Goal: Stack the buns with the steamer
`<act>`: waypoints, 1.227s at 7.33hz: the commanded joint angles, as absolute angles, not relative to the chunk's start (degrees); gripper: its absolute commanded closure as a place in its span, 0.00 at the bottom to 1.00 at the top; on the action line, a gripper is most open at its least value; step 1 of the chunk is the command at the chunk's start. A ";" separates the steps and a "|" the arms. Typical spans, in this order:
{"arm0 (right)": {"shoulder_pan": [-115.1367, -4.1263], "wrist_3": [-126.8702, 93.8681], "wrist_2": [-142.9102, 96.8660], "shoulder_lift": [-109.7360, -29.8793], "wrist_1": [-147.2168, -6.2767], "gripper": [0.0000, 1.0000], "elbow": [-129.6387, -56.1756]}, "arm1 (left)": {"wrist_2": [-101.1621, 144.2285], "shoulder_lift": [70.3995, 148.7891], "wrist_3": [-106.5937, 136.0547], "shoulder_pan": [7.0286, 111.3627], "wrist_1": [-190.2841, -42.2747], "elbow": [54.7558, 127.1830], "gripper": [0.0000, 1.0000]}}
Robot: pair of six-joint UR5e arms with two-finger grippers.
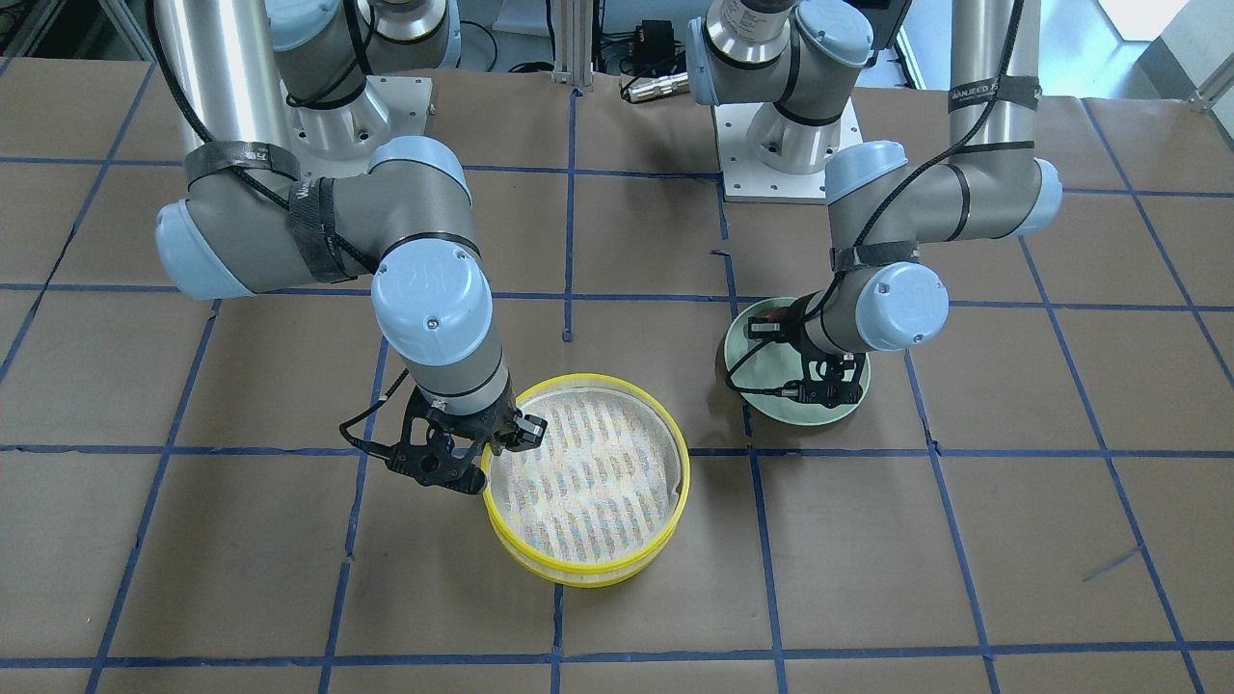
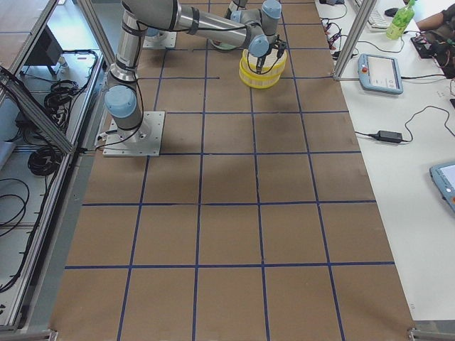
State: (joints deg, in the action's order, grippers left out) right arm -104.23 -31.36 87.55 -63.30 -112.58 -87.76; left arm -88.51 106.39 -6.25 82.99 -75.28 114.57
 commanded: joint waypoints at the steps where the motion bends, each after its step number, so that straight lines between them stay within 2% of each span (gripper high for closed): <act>1: -104.68 -31.03 87.98 -63.99 -112.41 0.96 -88.76 | -88.59 105.65 -6.50 82.97 -76.28 109.99 1.00; 4: -104.68 -31.20 87.45 -63.63 -112.59 0.91 -89.03 | -80.36 104.85 1.80 82.88 -88.67 93.73 1.00; 5: -104.68 -31.20 87.36 -63.55 -112.76 0.81 -89.03 | -77.03 104.94 5.85 83.40 -88.42 91.78 1.00; 6: -104.68 -31.46 87.36 -63.54 -112.85 0.58 -89.03 | -72.47 104.85 10.76 83.93 -86.94 91.06 1.00; 7: -104.68 -30.68 87.45 -63.54 -113.03 0.13 -89.03 | -67.98 104.94 15.42 84.46 -83.53 90.88 1.00; 8: -104.42 -30.41 87.71 -63.46 -113.11 0.01 -88.51 | -63.50 105.46 20.34 87.33 -79.67 90.88 1.00; 9: -102.24 -28.67 87.45 -64.24 -112.85 0.01 -88.07 | -62.85 106.43 22.91 89.97 -75.97 90.97 0.99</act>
